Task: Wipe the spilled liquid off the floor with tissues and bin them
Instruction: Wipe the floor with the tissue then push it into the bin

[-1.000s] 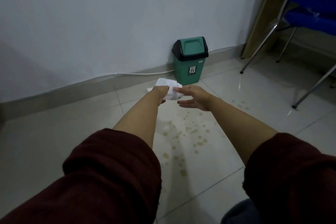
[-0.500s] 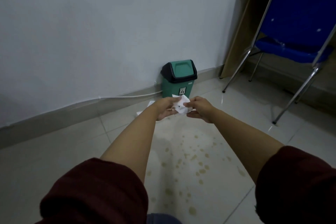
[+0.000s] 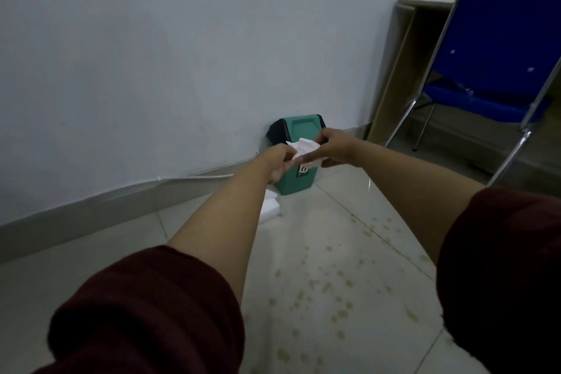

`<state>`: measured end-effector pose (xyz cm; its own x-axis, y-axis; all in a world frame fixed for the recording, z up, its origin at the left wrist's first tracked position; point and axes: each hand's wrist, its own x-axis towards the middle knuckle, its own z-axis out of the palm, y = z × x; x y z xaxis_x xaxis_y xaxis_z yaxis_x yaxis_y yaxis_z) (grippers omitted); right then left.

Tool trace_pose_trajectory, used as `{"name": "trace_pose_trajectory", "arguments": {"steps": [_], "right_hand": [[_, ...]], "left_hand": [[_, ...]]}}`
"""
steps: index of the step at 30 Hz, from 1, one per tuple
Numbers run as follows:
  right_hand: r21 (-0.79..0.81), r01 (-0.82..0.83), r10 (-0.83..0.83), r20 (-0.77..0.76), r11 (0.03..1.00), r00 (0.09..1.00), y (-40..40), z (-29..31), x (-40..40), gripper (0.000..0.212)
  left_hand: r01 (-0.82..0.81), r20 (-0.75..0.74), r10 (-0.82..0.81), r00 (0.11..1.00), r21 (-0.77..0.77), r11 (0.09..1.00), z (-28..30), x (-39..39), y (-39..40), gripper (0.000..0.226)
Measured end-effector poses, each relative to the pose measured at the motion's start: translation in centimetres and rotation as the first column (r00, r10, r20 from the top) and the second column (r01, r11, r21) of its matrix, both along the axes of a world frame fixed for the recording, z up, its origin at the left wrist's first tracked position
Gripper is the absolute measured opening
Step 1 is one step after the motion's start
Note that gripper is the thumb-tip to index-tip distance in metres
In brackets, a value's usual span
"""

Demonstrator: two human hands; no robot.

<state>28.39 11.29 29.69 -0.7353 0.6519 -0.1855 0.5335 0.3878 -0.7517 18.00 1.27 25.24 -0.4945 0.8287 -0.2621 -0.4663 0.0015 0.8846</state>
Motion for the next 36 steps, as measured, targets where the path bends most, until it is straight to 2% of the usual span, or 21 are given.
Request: {"name": "trace_pose_trajectory", "arguments": {"steps": [2,4,8,11,15,17,19,20,23,27,29,33,36], "right_hand": [[0.088,-0.008,0.009,-0.001,0.996,1.000,1.6,0.2,-0.6,0.046],[0.094,-0.027,0.029,-0.021,0.995,0.999,3.8,0.1,-1.2,0.036],[0.095,-0.024,0.031,-0.078,0.995,0.996,9.4,-1.6,-2.4,0.028],[0.123,0.011,0.004,-0.127,0.992,0.992,13.9,-3.8,-3.1,0.034],[0.189,0.029,0.002,-0.161,0.982,0.987,18.7,-7.0,-4.5,0.036],[0.254,0.068,-0.017,-0.198,0.965,0.980,20.5,-8.6,-5.4,0.037],[0.287,0.092,-0.020,-0.243,0.954,0.970,22.3,-9.8,-6.6,0.038],[0.315,0.092,-0.011,-0.249,0.945,0.968,23.2,-10.3,-7.4,0.040],[0.451,0.109,0.011,-0.255,0.886,0.967,25.1,-11.5,-9.6,0.038],[0.449,0.076,0.084,-0.327,0.890,0.941,27.3,-12.7,-12.2,0.032],[0.486,0.034,0.129,-0.298,0.873,0.946,28.4,-13.2,-13.3,0.033],[0.572,-0.046,0.202,-0.213,0.819,0.956,29.1,-14.1,-14.7,0.039],[0.556,-0.151,0.269,-0.137,0.817,0.953,29.3,-14.8,-15.5,0.030]], "left_hand": [[-0.026,0.070,0.021,0.997,0.062,0.998,0.2,-0.6,1.0,0.012],[-0.044,0.062,0.041,0.997,0.049,0.998,0.2,-1.0,2.1,0.012],[-0.031,-0.195,-0.001,0.981,-0.161,0.986,-1.4,-2.7,4.9,0.020],[-0.150,-0.359,0.044,0.932,-0.271,0.951,-3.7,-4.4,7.7,0.026],[-0.274,-0.553,0.044,0.832,-0.340,0.900,-5.8,-5.5,12.1,0.008],[-0.269,-0.668,-0.064,0.742,-0.383,0.884,-6.3,-6.0,14.3,0.008],[-0.314,-0.795,-0.219,0.566,-0.454,0.834,-6.4,-6.3,16.5,0.012],[-0.345,-0.830,-0.279,0.484,-0.473,0.811,-6.4,-6.5,17.6,0.020],[-0.385,-0.836,-0.450,0.313,-0.545,0.745,-6.8,-7.1,20.5,0.046],[-0.449,-0.793,-0.570,0.217,-0.599,0.663,-7.4,-8.1,23.4,0.059],[-0.509,-0.781,-0.602,0.166,-0.591,0.626,-7.5,-9.0,24.3,0.060],[-0.628,-0.736,-0.677,-0.017,-0.519,0.580,-8.0,-10.8,24.9,0.054],[-0.641,-0.729,-0.684,-0.016,-0.517,0.567,-8.4,-11.5,25.2,0.055]]}}
